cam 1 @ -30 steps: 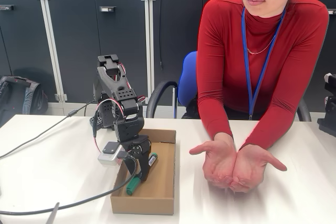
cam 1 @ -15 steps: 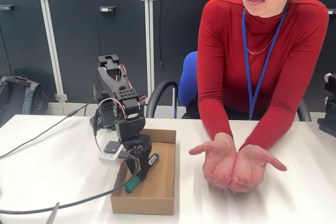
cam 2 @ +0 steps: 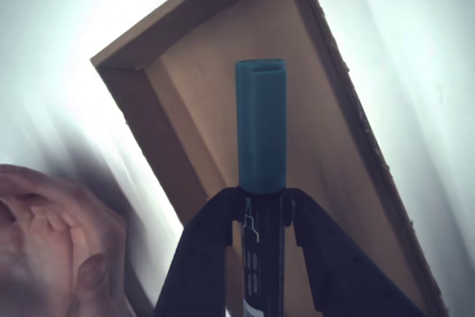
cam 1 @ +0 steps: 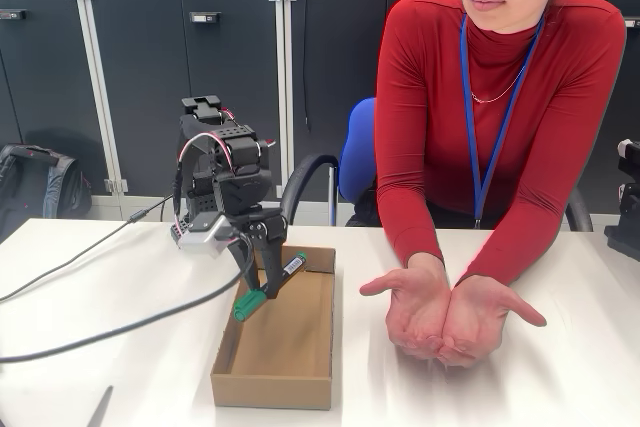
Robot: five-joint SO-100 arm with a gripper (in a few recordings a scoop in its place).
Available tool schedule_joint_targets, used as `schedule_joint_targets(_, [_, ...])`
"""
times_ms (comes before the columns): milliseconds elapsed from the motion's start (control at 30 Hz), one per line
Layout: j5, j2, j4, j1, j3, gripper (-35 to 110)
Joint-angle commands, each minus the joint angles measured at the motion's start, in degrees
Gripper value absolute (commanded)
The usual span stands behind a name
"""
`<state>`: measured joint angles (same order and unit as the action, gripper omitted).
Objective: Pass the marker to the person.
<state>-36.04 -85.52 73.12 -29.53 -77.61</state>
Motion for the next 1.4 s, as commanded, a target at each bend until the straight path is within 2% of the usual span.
schedule_joint_targets(0, [-0.4, -7.9, 3.4, -0.8, 6.1, -5])
schedule_joint_targets(200, [-2.5, -14.8, 4.0, -0.4, 14.0, -5])
schedule_joint_targets(300, [-3.2, -16.0, -2.1, -0.4, 15.7, -5])
schedule_joint_targets(533, [-3.3, -14.7, -23.3, -3.6, 11.0, -5])
schedule_joint_targets(767, [-2.3, -11.1, -33.8, -9.7, 9.3, -5])
schedule_joint_targets(1367, [-3.6, 2.7, -34.9, -25.2, 9.2, -5])
